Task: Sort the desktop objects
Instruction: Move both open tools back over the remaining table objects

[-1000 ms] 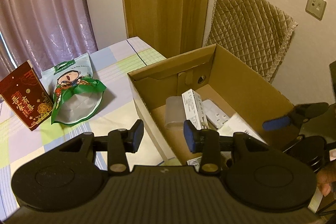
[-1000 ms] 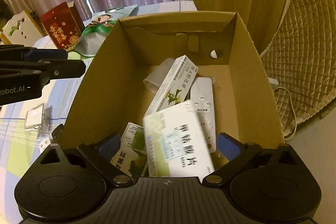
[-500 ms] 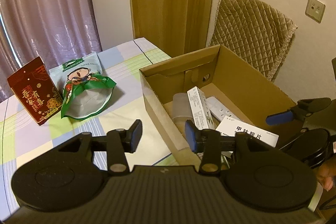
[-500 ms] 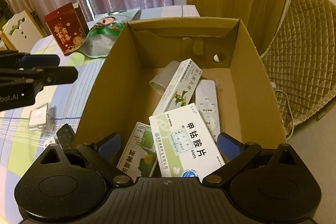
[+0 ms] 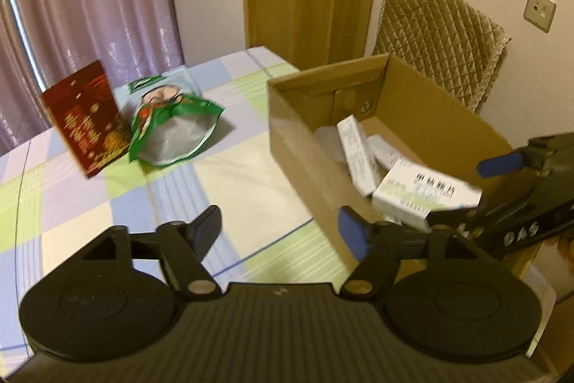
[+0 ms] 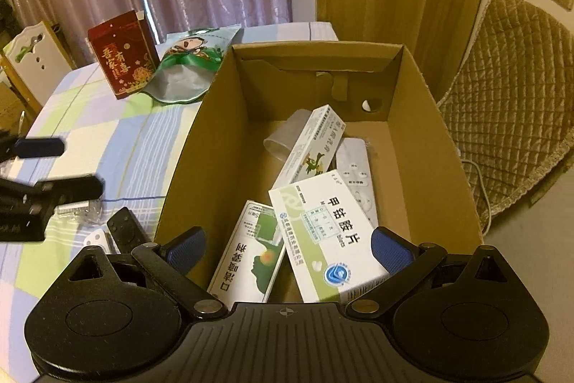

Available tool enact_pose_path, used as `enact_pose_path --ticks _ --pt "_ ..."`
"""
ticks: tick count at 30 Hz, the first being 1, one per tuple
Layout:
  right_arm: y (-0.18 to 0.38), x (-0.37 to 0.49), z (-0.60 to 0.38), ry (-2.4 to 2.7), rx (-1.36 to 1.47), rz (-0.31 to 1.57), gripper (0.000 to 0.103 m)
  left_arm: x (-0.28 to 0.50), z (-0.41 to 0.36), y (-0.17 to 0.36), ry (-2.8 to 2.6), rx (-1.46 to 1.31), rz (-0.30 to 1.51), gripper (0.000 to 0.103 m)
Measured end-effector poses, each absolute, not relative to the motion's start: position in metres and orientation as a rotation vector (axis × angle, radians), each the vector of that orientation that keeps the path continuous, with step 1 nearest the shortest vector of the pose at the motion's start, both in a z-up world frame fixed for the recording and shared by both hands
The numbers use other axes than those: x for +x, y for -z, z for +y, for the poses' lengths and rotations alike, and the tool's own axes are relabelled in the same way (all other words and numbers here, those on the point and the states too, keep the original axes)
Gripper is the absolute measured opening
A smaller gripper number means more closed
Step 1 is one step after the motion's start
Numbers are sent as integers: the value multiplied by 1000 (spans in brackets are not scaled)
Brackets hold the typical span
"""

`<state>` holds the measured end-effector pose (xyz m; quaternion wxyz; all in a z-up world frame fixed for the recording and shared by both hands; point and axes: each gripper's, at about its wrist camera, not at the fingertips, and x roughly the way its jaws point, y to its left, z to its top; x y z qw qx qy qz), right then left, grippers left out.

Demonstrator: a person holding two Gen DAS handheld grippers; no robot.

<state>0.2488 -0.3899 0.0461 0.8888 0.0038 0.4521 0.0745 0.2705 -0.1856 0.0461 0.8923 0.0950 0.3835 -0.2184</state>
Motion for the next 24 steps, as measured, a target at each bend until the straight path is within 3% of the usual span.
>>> enact_pose_path --ticks 4,10,24 --pt "-55 235 -385 -141 3 908 101 258 -164 -41 432 197 808 90" --pt "-80 204 -374 -147 2 802 101 237 -130 -36 386 184 820 100" --pt "-96 121 -326 -114 39 667 101 193 -73 -21 364 195 862 102"
